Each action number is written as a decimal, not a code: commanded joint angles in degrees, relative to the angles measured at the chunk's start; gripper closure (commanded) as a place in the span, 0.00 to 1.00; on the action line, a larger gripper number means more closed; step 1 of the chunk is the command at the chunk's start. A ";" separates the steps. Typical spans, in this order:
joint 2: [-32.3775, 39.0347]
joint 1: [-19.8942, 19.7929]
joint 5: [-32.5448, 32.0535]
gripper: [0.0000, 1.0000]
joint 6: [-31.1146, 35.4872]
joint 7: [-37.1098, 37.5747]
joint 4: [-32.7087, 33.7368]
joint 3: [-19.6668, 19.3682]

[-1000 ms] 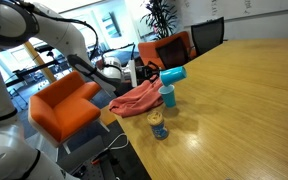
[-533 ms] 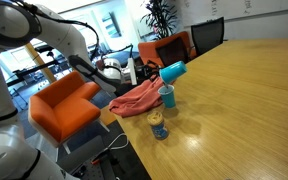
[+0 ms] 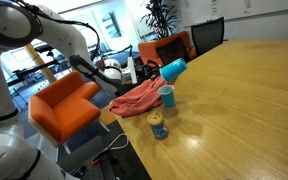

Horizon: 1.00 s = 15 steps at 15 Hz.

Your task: Pour the contents from the right cup into the left cup

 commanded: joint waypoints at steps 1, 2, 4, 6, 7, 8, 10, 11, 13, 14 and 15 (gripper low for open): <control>-0.90 -0.43 -1.21 0.99 -1.28 -1.10 -1.06 0.58; -1.64 -0.74 -0.83 0.99 -0.53 0.01 -1.27 0.71; -3.75 -1.37 0.04 0.99 0.41 2.84 -1.93 0.92; -7.39 -2.61 2.03 0.99 2.29 8.15 -2.91 1.09; -8.74 -2.93 3.17 0.99 2.23 9.78 -3.12 0.89; -10.39 -3.56 4.43 0.99 3.29 11.61 -3.30 0.62; -13.54 -4.87 7.20 0.99 6.57 14.28 -3.25 -0.03; -14.96 -5.71 8.23 0.99 8.95 15.59 -3.12 -0.58; -17.13 -7.17 10.06 0.99 13.85 18.46 -2.61 -1.86; -18.25 -7.79 10.85 0.99 16.44 19.93 -2.52 -2.68; -19.05 -8.46 11.34 0.99 19.03 21.46 -2.33 -3.63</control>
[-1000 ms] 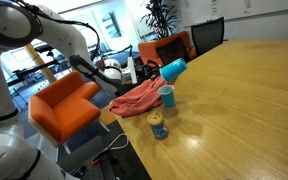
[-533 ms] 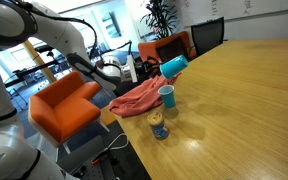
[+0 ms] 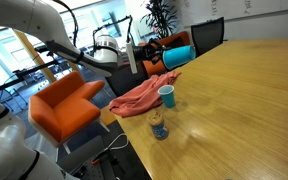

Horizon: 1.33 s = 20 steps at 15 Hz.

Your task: Pour the contents from the right cup into the left cup

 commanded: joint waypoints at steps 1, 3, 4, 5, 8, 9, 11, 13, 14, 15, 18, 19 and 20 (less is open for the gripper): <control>-5.26 -2.36 2.25 0.99 9.28 6.32 -1.73 -2.85; -6.64 -3.64 2.01 0.99 14.80 10.60 -1.64 -5.00; -7.15 -4.20 1.76 0.99 17.42 12.86 -1.51 -6.01; -7.49 -4.74 1.39 0.99 20.01 15.31 -1.47 -7.01; -6.79 -5.97 -0.16 0.99 27.18 24.57 -0.92 -9.44; -6.47 -6.41 -0.88 0.99 29.46 28.01 -0.75 -10.03; -5.74 -6.99 -1.76 0.99 33.36 34.64 -0.29 -11.26; -4.91 -7.67 -2.16 0.99 37.25 40.74 0.15 -12.40; -4.48 -8.08 -2.17 0.99 39.04 43.65 0.34 -12.96; -4.18 -8.40 -1.79 0.99 40.78 46.20 0.47 -13.46; -2.62 -9.72 -0.20 0.99 47.13 52.26 1.32 -15.22; -2.30 -10.10 0.10 0.99 49.34 54.28 1.58 -15.75; -1.63 -10.71 0.79 0.99 51.83 55.74 2.10 -16.37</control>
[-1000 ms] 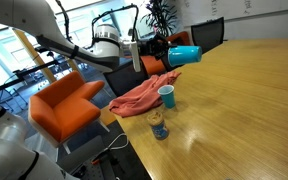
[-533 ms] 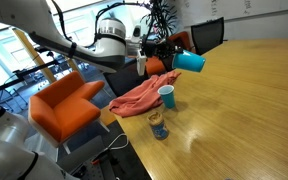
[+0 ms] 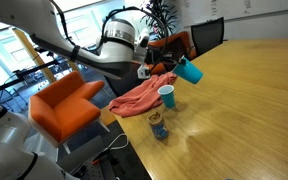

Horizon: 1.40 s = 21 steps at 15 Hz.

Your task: Pour the contents from the right cup into the left cup

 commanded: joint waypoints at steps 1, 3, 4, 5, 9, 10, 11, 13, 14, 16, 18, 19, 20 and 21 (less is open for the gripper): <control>2.15 -2.05 2.04 0.99 8.74 6.03 2.16 -1.81; 3.63 -3.17 5.90 0.99 12.81 6.15 2.28 -2.99; 4.39 -3.61 8.23 0.99 14.31 5.08 2.09 -3.55; 5.36 -4.13 11.13 0.99 15.94 3.62 1.68 -4.07; 9.45 -5.77 20.90 0.99 20.39 -1.09 0.33 -5.07; 10.63 -6.24 23.13 0.99 20.97 -2.55 0.00 -5.03; 11.18 -6.77 25.22 0.99 21.24 -3.81 -0.76 -4.75; 12.51 -7.96 29.04 0.99 21.47 -6.32 -1.80 -3.95; 13.13 -8.60 30.73 0.99 21.59 -7.47 -2.14 -3.46; 13.94 -9.84 33.63 0.99 21.49 -9.44 -2.68 -2.22; 14.35 -11.46 36.18 0.99 21.43 -11.21 -3.08 -0.54; 14.43 -12.34 37.28 0.99 21.36 -11.93 -3.25 0.40; 14.65 -13.31 38.35 0.99 21.44 -12.72 -3.27 1.37; 14.78 -14.24 39.23 0.99 21.47 -13.42 -3.22 2.36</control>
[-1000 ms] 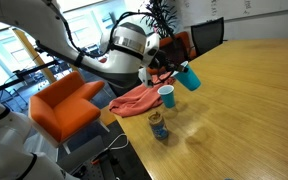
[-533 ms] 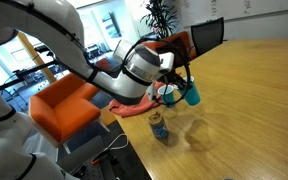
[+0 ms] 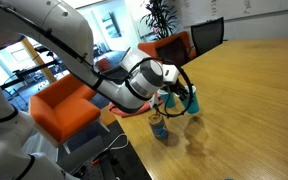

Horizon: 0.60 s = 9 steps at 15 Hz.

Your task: Pour the contents from the right cup into the left cup

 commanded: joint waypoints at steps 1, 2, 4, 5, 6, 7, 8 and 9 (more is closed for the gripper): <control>0.14 -4.09 3.63 0.99 2.03 -3.57 -0.78 3.56; 0.21 -4.81 3.98 0.99 2.16 -3.95 -0.52 4.22; 0.53 -6.37 4.90 0.99 2.54 -4.36 -0.42 5.53; 0.78 -7.18 5.23 0.99 2.83 -4.34 -0.45 6.16; 1.07 -7.99 5.44 0.99 2.97 -4.29 -0.37 6.81; 1.41 -8.91 5.64 0.99 3.29 -4.36 -0.34 7.39; 1.55 -9.77 5.79 0.99 3.28 -4.39 -0.42 8.09; 1.37 -5.90 14.83 0.99 4.70 -12.29 -2.33 4.28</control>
